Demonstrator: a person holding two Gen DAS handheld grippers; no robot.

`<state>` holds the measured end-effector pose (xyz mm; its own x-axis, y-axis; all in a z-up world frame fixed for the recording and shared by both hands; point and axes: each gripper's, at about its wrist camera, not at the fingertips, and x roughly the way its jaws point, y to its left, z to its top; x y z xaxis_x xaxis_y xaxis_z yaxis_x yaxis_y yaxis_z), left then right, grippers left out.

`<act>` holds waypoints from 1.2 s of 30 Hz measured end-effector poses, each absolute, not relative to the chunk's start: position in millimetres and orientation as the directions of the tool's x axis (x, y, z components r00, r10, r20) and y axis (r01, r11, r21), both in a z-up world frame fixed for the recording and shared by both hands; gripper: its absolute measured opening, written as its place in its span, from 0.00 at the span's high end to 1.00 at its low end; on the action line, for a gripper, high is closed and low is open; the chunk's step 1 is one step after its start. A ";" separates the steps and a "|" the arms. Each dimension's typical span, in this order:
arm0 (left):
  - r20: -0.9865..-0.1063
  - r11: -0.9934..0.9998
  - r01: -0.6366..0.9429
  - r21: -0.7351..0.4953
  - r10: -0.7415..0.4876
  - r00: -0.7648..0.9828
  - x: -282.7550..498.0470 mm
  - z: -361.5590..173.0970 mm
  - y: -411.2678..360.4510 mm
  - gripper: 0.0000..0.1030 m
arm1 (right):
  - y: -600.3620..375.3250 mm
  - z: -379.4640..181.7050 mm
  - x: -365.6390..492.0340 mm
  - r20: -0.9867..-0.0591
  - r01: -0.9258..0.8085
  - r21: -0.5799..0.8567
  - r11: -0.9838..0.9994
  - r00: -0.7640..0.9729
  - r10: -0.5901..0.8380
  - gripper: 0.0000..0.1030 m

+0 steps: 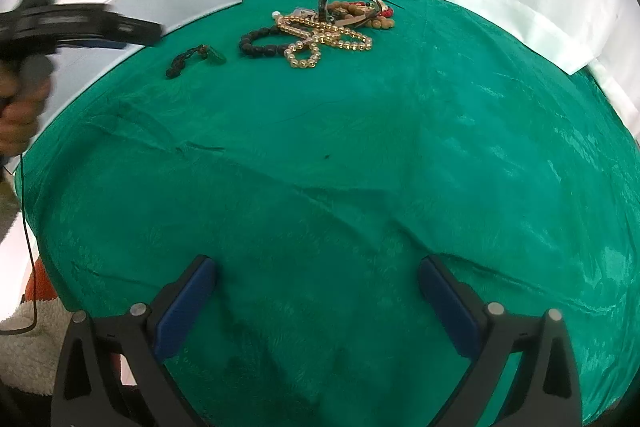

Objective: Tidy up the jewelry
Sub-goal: 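Grasp the dark cord with green jade pendant with the left gripper, then grasp the black watch with the right gripper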

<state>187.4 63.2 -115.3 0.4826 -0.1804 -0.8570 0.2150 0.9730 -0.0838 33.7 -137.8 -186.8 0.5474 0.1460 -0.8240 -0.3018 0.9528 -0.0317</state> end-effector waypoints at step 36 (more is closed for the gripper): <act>-0.780 0.960 0.087 -0.266 -0.268 0.565 132.3 -78.0 117.0 0.92 | -151.3 -86.5 208.2 -0.774 -0.231 0.234 0.944 0.543 0.325 0.00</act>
<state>132.3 117.0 -78.0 0.5652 -0.2678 -0.7803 0.0871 0.9599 -0.2664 208.2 -151.3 -86.5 0.5427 0.3251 -0.7744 -0.2312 0.9443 0.2344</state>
